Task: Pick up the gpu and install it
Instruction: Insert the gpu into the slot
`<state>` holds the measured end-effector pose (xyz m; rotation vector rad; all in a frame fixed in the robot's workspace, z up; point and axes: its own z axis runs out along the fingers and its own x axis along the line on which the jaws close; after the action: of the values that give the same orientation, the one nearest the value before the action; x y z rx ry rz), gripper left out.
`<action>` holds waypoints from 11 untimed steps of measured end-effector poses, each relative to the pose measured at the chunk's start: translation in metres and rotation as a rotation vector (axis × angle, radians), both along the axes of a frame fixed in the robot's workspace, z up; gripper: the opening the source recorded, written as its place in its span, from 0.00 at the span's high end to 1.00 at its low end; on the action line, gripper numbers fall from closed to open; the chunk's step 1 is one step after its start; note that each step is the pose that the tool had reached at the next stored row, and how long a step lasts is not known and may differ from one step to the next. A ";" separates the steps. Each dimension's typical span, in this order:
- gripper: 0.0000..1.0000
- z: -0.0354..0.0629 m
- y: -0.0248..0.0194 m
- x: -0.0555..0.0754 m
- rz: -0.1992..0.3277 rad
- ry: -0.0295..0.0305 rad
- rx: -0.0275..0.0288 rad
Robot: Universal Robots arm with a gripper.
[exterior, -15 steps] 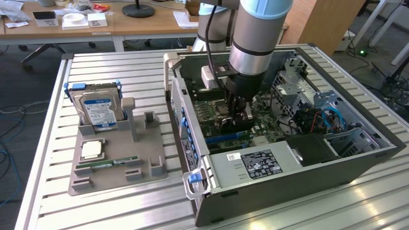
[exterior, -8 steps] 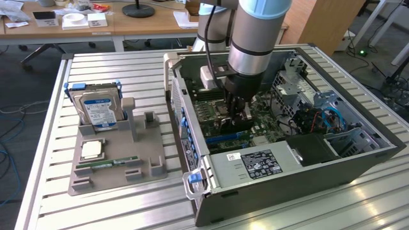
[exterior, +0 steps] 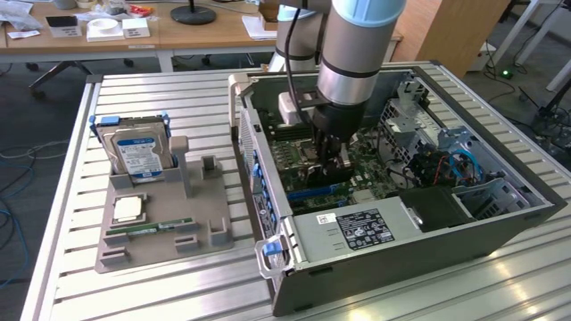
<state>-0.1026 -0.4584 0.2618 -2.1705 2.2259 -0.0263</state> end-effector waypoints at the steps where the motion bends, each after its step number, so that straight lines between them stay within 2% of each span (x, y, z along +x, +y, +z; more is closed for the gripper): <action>1: 0.73 -0.0005 0.0000 0.000 0.000 0.0001 -0.0010; 11: 0.73 -0.0042 0.0019 0.000 0.000 0.0002 -0.0044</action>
<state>-0.1031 -0.4565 0.2576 -2.1728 2.2281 -0.0310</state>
